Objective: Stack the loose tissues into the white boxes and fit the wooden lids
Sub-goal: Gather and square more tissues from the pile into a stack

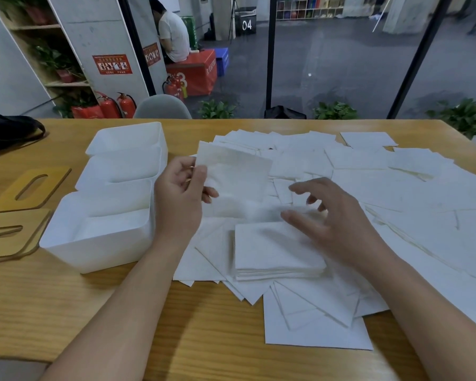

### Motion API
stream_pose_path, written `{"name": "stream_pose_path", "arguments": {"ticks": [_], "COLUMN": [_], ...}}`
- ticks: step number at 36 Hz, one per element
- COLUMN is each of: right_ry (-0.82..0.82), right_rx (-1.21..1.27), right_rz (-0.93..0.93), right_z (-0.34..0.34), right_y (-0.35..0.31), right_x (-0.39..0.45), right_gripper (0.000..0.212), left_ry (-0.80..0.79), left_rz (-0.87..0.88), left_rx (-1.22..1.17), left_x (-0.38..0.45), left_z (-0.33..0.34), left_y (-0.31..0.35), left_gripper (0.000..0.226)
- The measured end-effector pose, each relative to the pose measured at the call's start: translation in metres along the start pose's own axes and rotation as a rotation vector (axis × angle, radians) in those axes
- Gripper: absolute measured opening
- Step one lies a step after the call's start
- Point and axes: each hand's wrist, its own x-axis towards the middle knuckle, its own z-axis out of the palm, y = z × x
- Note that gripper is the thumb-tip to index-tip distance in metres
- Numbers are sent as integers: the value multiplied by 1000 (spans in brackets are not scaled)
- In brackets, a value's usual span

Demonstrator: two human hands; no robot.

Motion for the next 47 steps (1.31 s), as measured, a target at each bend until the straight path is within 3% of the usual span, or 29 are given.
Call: {"name": "stream_pose_path", "arguments": {"ticks": [5,13,15,18,24,29,34,40,47], "right_ry": [15,73,57,-33,-240,-295,-322,-210,-391], "right_rx": [250,466,505,487,336,242,146,-12,-78], "right_rz": [82,83,101,116,99,111,97,49,27], "right_z": [1,-5,-6,-10,-15,-21,-18,-23,-18], "right_y": [-5,0,3,7,11,13,12,10,4], "right_x": [0,3,4,6,4,4,0,1,-3], "right_gripper": [58,19,19,19,21,20,20,20,41], "left_ry": [-154,-406,-442,-509,-647,-811,-840,-586,-748], "left_rz": [-182,-218,-232,-261,-251,-246,-200,-45,-11], "left_rx": [-220,-202,-172,-134,32,176,345,441,670], "left_x": [-11,-28,-28,-26,-22,-28,-38,-38,-52], "left_z": [10,13,8,5,-4,-9,-10,-11,-6], "left_y": [7,12,12,11,5,4,3,3,6], "left_gripper": [8,8,26,52,60,67,72,36,67]}}
